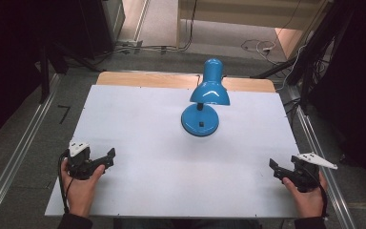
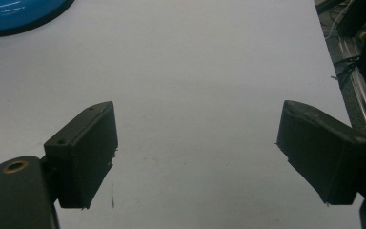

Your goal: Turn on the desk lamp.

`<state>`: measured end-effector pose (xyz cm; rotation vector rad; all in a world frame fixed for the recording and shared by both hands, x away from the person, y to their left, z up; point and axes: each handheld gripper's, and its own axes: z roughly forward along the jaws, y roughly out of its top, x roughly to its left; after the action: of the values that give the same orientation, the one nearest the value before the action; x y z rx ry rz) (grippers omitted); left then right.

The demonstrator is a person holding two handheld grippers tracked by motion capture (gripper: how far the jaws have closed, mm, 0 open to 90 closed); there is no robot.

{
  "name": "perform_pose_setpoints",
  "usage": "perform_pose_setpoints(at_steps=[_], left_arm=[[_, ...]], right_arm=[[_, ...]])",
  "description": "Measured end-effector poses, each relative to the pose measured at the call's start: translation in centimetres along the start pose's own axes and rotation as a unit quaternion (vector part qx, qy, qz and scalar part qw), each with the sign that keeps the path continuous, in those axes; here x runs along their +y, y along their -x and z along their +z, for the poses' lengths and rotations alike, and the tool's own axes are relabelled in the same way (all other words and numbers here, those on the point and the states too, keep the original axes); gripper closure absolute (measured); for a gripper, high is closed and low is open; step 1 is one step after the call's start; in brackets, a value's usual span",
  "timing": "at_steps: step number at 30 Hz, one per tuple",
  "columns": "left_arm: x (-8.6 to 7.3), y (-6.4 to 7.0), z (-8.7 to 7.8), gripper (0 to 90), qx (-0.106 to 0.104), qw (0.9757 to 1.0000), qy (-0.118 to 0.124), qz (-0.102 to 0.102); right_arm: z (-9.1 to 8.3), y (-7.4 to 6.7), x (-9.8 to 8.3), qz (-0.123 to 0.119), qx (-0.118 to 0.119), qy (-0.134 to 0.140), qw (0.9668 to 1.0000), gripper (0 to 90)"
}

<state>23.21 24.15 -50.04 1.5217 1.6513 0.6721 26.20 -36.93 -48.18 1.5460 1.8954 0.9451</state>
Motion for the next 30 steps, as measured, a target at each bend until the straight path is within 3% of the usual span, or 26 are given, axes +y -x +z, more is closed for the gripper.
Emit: perform_pose_setpoints(at_steps=[30], left_arm=[[0.0, 0.0, 0.1, 8.8, 0.003, 1.0, -0.003, 0.003]], right_arm=[[1.3, -3.1, 2.3, -0.022, 0.033, 0.012, 0.9992, 12.2]])
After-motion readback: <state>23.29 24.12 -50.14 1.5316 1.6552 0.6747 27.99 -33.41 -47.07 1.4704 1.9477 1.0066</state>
